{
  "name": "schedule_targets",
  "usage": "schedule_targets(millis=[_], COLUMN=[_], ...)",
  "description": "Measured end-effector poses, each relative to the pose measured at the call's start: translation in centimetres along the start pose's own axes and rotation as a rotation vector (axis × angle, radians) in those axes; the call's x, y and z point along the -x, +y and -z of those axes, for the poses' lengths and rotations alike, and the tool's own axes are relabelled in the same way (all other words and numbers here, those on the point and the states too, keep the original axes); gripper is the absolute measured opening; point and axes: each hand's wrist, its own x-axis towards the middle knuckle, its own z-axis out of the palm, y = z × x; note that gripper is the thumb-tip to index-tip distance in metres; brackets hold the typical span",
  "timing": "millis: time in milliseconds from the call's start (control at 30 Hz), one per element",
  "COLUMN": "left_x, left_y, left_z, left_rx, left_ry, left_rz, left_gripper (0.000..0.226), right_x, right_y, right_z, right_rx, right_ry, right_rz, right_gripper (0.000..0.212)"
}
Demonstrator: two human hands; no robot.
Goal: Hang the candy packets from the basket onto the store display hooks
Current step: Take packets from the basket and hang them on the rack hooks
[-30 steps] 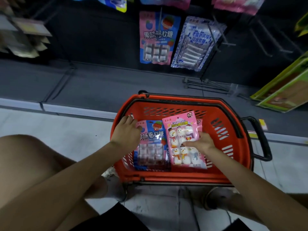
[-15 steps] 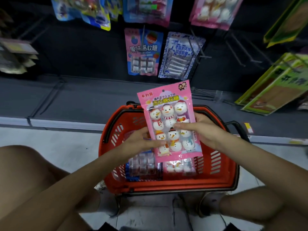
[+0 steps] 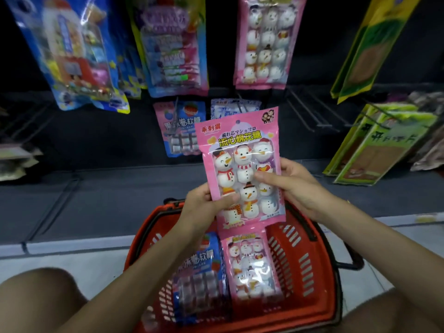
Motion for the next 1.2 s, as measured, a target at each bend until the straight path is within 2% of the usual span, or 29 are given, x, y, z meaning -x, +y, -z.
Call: schedule_targets(millis=[133, 267, 467, 600, 833, 1000, 1100, 1200], left_x=[-2.3, -4.9, -7.3, -8.4, -9.5, -9.6, -9.7, -10.5], left_y=[3.3, 7.2, 12.1, 13.8, 17.7, 22.3, 25.7, 28.5], left_z=[-2.7, -4.9, -7.0, -7.2, -7.1, -8.1, -8.8, -8.9], left_rx=[-0.011, -0.038, -0.092, -0.232, -0.613, -0.848, -1.144, -1.472], left_ry=[-0.035, -0.039, -0.016, 0.042, 0.187, 0.414, 0.518, 0.490], left_rz=[-0.084, -0.144, -0.289, -0.441, -0.714, -0.910, -1.153, -1.422], left_gripper=[0.028, 0.032, 0.037, 0.037, 0.036, 0.042, 0.056, 0.060], right_x=[-0.4, -1.2, -2.2, -2.7, -3.2, -3.5, -3.5, -3.5], right_y=[-3.5, -7.2, -11.0, -12.5, -13.4, -13.2, -13.4, -13.7], right_z=[2.0, 4.2, 6.2, 6.9, 8.1, 8.2, 8.3, 8.3], right_rx=[0.041, 0.115, 0.157, 0.158, 0.107, 0.032, -0.001, -0.022], right_ry=[0.088, 0.157, 0.239, 0.275, 0.264, 0.266, 0.281, 0.298], right_rz=[0.131, 0.256, 0.364, 0.404, 0.436, 0.439, 0.449, 0.457], right_gripper=[0.041, 0.046, 0.038, 0.037, 0.034, 0.034, 0.035, 0.032])
